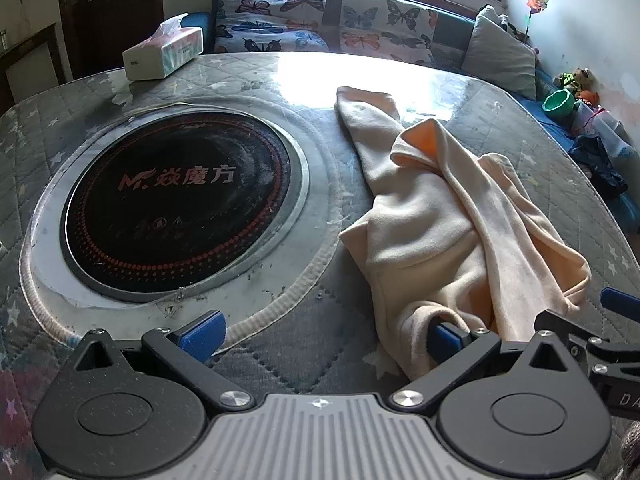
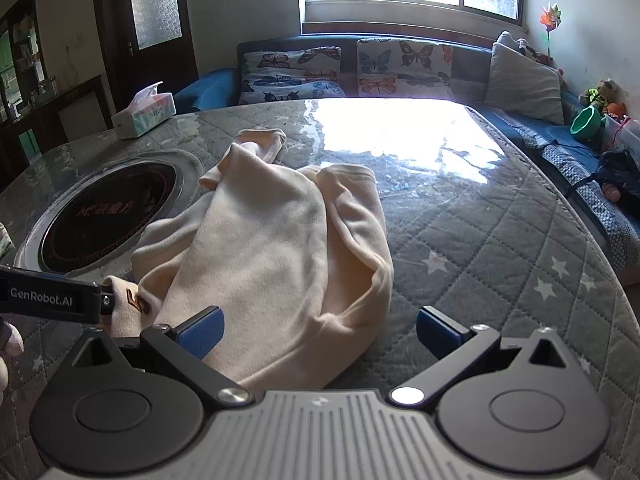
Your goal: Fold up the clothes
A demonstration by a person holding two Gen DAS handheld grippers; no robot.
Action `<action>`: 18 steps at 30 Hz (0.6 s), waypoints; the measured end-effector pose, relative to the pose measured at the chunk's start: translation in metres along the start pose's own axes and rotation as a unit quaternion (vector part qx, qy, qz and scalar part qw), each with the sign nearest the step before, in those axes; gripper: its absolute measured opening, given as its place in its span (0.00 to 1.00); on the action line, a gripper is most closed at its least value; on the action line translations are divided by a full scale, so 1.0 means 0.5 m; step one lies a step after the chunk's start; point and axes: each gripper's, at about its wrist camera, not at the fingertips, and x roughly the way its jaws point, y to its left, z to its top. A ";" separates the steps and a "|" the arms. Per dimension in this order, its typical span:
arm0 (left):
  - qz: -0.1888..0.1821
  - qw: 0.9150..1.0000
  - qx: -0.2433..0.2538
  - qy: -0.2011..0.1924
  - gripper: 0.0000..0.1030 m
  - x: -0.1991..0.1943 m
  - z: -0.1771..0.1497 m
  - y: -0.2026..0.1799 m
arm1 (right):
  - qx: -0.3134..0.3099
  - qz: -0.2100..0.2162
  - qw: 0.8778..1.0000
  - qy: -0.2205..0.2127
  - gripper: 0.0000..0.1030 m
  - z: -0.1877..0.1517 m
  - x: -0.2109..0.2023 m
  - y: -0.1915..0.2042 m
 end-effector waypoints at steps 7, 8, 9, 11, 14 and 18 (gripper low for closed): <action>-0.004 1.000 0.000 0.001 1.00 0.005 0.007 0.002 | -0.003 -0.001 1.000 -0.004 1.00 0.014 0.007 0.000; -0.005 1.000 0.000 0.001 1.00 0.005 0.007 0.003 | -0.004 -0.001 1.000 -0.005 1.00 0.016 0.009 0.000; -0.006 1.000 -0.001 0.001 1.00 0.005 0.008 0.004 | -0.006 0.000 1.000 -0.006 1.00 0.018 0.011 0.000; -0.007 1.000 -0.002 -0.001 1.00 0.002 0.010 0.007 | -0.008 0.002 1.000 -0.005 1.00 0.024 0.015 0.000; -0.011 1.000 -0.004 -0.001 1.00 -0.001 0.012 0.013 | -0.015 0.003 1.000 -0.006 1.00 0.035 0.021 0.002; -0.011 1.000 -0.004 -0.005 1.00 -0.002 0.017 0.016 | -0.027 0.007 1.000 -0.011 0.96 0.053 0.027 0.005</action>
